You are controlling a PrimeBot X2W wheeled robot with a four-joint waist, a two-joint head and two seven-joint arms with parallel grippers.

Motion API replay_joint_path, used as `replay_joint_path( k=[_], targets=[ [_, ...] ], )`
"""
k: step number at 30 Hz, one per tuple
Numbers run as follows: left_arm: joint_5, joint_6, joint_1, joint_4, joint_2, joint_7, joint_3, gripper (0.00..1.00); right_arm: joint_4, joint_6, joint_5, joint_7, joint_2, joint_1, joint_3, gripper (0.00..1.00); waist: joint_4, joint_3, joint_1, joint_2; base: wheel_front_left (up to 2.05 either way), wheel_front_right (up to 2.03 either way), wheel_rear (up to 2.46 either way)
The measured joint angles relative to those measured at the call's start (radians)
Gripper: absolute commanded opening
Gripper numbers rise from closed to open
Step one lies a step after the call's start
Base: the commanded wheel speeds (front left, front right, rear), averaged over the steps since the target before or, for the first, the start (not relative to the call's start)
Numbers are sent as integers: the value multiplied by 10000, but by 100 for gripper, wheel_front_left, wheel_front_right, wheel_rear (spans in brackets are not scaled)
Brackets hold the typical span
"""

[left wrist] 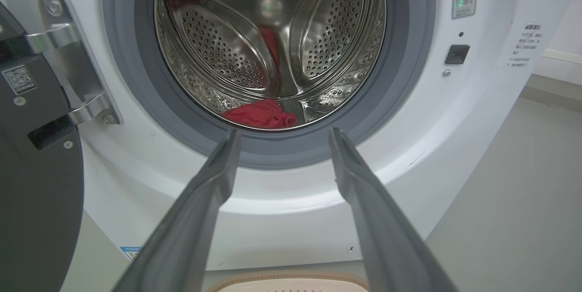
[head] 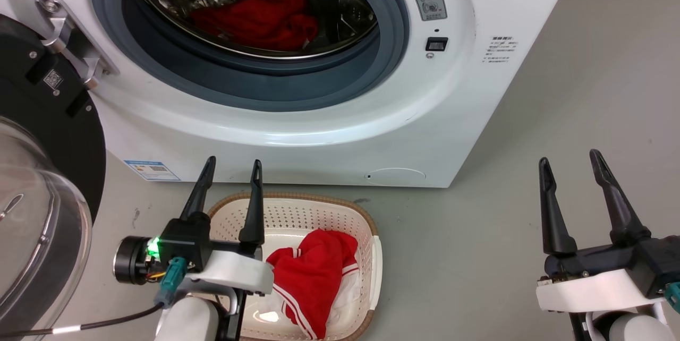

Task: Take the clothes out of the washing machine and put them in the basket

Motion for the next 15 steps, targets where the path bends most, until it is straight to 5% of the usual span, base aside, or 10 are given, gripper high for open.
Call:
replay_joint_path(
  k=[5,15],
  targets=[
    [198,-384,-534,460,61,2,291,100,-46,0,35,2,0,-63,56,100,-122,202,1,0,0,0,0],
    [462,-788,-4288,2832,706,-2,861,100,-199,0,240,0,-4,-881,219,100,-613,1337,3,0,0,0,0]
  ],
)
